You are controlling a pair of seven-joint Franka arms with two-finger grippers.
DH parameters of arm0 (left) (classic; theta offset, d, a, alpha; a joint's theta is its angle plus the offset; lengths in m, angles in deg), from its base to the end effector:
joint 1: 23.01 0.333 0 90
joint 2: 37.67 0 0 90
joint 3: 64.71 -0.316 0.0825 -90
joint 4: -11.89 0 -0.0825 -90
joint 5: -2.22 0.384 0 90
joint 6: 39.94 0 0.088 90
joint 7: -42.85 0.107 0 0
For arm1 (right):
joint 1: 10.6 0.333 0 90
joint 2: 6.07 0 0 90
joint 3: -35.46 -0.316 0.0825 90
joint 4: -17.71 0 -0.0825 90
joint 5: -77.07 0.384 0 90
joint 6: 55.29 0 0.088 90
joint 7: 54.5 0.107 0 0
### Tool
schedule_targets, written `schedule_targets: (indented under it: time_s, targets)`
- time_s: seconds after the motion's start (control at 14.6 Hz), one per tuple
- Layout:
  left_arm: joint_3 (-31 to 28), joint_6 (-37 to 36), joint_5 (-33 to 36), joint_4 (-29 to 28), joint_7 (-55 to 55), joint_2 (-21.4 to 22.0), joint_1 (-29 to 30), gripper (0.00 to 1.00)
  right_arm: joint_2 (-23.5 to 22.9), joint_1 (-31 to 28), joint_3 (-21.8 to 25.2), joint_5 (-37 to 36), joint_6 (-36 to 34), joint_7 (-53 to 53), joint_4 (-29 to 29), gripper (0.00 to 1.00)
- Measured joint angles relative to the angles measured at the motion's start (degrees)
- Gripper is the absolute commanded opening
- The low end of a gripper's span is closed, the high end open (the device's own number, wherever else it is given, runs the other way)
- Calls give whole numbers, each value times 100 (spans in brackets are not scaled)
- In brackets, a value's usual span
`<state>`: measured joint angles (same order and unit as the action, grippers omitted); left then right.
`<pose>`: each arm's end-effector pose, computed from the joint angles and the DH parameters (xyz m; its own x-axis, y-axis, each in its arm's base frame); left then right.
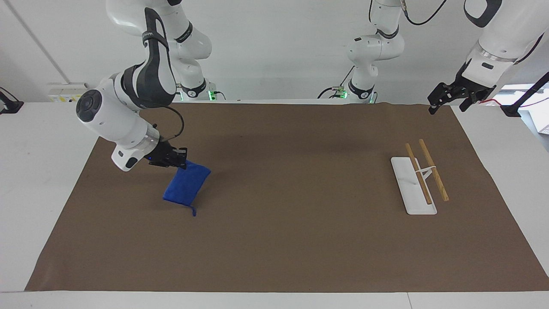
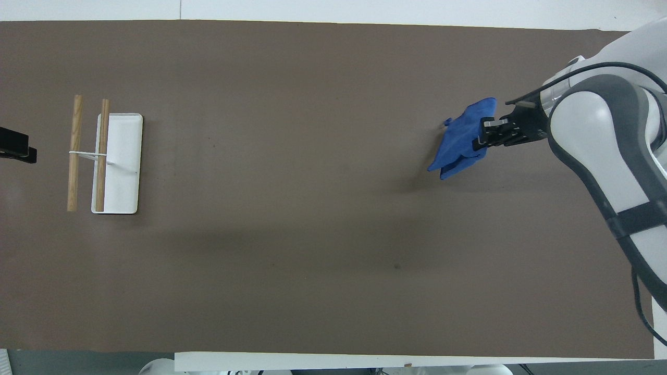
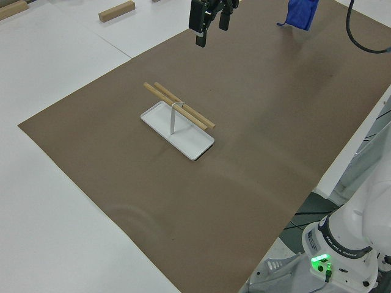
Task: Right arm passes towel to left arm to hang
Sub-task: 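Carry the towel toward center while the left gripper reaches toward it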
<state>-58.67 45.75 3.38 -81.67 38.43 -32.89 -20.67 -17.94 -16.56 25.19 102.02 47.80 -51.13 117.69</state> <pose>0.5192 -0.0337 0.6336 0.9985 0.0150 -0.0519 0.0133 -0.9994 -0.0331 0.6023 0.0745 0.4503 0.9778 -0.0719 -0.1968 -0.1494 -0.8979 -0.4142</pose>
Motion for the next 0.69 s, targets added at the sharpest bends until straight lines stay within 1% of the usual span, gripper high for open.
schedule_targets:
  time_s: [0.14,0.34,0.55,0.69]
  targets:
    - [55,62,-11,-107,-459,36,-101,100,0,277,-9,834,-49,1086,-51,0]
    - [99,589,-359,-374,-2027,76,-261,100,11,740,-21,2045,-15,2601,-106,0]
    - [115,1229,-458,-756,-3693,73,-681,100,15,1153,-24,2842,422,3742,-111,0]
    - [127,1587,-472,-1021,-4498,68,-1056,100,14,1395,-25,3253,801,4311,-107,0]
